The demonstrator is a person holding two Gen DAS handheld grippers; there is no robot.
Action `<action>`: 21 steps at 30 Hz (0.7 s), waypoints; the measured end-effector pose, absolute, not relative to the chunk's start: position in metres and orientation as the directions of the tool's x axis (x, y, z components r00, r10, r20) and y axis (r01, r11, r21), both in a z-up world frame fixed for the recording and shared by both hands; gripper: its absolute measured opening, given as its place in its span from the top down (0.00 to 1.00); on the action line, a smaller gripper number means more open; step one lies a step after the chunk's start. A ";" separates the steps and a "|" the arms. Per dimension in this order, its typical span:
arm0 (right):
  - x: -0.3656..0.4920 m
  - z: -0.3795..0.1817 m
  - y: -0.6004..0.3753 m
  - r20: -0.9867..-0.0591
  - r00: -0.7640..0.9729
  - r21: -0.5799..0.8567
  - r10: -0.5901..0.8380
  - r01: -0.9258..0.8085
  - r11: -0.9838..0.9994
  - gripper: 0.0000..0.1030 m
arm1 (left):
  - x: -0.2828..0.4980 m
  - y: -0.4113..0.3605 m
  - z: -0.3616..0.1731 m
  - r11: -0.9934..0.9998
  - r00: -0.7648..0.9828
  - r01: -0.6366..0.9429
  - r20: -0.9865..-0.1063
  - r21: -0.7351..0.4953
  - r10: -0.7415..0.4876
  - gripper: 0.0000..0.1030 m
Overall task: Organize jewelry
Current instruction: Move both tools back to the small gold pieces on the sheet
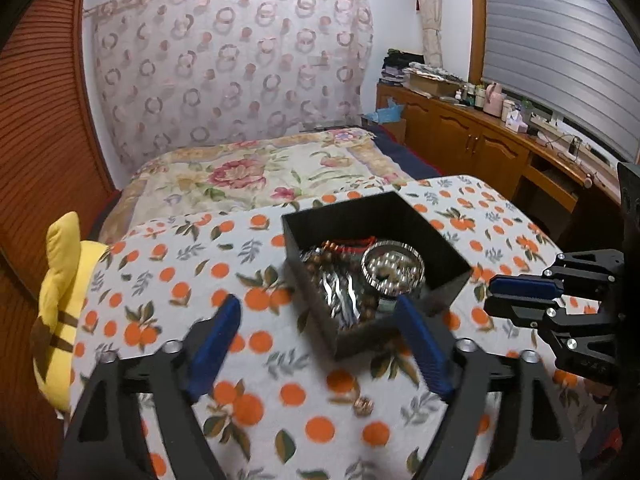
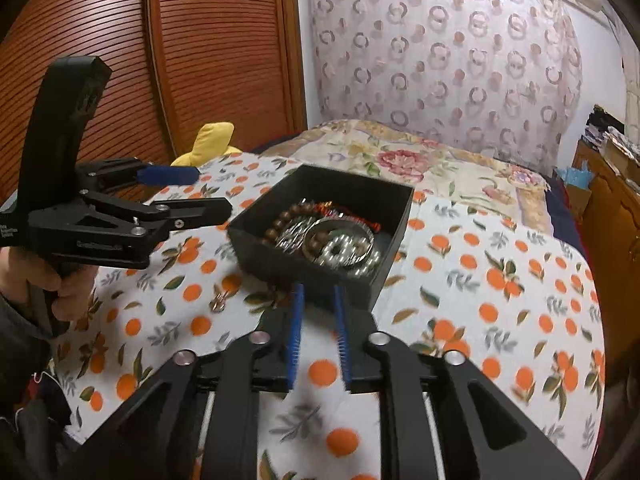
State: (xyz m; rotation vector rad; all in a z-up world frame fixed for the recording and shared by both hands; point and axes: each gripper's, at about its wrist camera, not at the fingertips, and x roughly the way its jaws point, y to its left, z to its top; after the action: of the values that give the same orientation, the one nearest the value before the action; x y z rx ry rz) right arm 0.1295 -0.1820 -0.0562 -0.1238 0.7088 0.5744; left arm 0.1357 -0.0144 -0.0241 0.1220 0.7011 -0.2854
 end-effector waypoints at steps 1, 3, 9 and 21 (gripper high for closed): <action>0.125 -0.059 -0.180 -0.652 0.608 0.082 0.453 -0.537 0.840 0.81 | 0.134 -0.013 -0.026 0.955 0.727 0.297 -0.652 0.018 -0.214 0.18; 0.119 -0.064 -0.178 -0.661 0.596 0.088 0.455 -0.540 0.837 0.81 | 0.127 -0.010 -0.030 0.956 0.725 0.294 -0.657 0.021 -0.209 0.14; 0.103 -0.078 -0.168 -0.694 0.555 0.097 0.459 -0.560 0.823 0.81 | 0.111 -0.005 -0.043 0.957 0.712 0.289 -0.674 0.025 -0.197 0.09; 0.090 -0.101 -0.155 -0.754 0.478 0.101 0.450 -0.592 0.800 0.81 | 0.092 -0.005 -0.070 0.952 0.657 0.306 -0.727 0.012 -0.202 0.07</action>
State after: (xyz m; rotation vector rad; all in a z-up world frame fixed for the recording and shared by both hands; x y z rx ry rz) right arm 0.0895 -0.1549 -0.1008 -0.1822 0.8621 0.6401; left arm 0.0921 -0.0052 -0.0696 0.1382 0.8051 -0.2887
